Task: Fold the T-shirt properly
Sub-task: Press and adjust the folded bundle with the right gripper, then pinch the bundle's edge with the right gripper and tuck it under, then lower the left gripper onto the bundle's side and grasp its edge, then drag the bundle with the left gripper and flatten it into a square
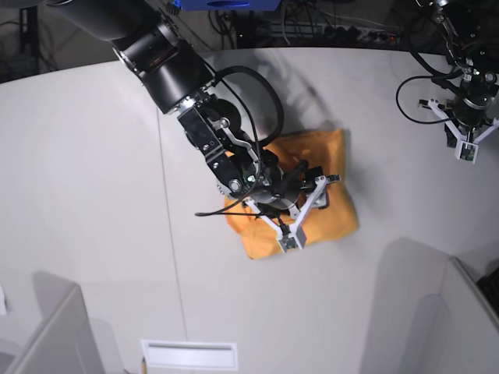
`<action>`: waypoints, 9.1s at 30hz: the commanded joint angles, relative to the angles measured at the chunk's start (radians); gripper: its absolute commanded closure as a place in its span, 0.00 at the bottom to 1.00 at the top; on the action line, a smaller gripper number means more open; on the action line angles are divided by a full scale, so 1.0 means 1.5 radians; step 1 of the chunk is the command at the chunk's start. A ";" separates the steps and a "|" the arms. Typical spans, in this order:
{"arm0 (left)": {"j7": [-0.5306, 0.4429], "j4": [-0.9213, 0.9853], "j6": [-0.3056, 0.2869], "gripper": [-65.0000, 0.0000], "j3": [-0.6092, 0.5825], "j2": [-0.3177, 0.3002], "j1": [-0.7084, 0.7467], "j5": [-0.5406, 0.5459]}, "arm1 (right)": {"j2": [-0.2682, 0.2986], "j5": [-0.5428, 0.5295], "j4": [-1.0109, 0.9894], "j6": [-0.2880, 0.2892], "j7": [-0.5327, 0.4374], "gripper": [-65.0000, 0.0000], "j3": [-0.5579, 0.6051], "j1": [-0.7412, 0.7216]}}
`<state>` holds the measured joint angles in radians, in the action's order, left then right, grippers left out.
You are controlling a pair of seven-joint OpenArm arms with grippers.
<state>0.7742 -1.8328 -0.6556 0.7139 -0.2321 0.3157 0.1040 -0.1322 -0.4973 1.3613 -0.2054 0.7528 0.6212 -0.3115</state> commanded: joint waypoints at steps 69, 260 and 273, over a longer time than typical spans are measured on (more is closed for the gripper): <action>-0.010 -0.022 0.003 1.00 0.096 -0.002 0.017 0.007 | -0.002 -0.032 -0.081 -0.128 -0.032 1.00 0.044 -0.059; 0.003 0.262 -0.028 1.00 -1.161 -0.089 -0.545 -0.118 | 0.189 -0.108 0.360 -0.081 -0.147 1.00 -0.516 0.582; -0.135 0.260 -0.028 1.00 -1.169 -0.050 -0.539 -0.185 | 0.134 -0.106 0.360 -0.081 -0.147 1.00 -0.516 0.595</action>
<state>0.5571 -1.4357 -0.6861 -1.0458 -0.3027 -0.4782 -0.1711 0.0643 -0.6498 1.8847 -0.3321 0.5461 -0.1505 0.5774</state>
